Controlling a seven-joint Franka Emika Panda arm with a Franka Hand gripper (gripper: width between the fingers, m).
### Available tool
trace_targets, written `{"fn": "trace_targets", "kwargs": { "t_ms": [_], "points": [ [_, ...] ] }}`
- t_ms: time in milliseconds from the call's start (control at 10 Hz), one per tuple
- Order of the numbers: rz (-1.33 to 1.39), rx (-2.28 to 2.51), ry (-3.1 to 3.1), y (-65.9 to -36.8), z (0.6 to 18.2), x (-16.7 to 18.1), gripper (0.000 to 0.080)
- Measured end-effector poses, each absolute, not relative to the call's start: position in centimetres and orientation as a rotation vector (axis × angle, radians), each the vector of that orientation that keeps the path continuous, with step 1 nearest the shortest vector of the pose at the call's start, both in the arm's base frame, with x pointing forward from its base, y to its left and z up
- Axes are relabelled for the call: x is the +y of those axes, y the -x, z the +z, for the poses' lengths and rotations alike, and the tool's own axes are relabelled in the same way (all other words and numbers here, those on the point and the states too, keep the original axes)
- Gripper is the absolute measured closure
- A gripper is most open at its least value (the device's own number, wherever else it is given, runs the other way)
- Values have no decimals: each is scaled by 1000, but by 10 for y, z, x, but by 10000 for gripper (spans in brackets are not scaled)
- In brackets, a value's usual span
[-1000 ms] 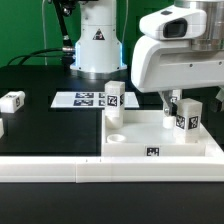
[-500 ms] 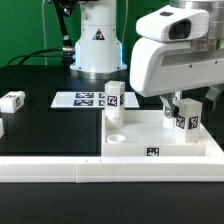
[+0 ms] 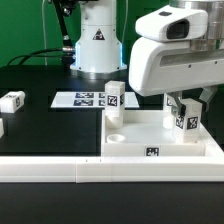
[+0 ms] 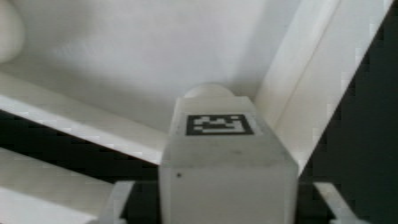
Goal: Assemble square table
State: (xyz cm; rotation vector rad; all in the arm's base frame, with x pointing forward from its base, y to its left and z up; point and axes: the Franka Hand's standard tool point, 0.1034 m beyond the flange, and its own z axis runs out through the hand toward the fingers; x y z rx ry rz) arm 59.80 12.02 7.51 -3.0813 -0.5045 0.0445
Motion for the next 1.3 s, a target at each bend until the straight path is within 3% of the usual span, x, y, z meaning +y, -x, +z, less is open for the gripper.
{"fn": "trace_targets", "kwargs": {
  "t_ms": [600,1300],
  "points": [
    [5,431,3097,-598,75,121,509],
    [33,1560,2691,-598,75,118,509]
  ]
}}
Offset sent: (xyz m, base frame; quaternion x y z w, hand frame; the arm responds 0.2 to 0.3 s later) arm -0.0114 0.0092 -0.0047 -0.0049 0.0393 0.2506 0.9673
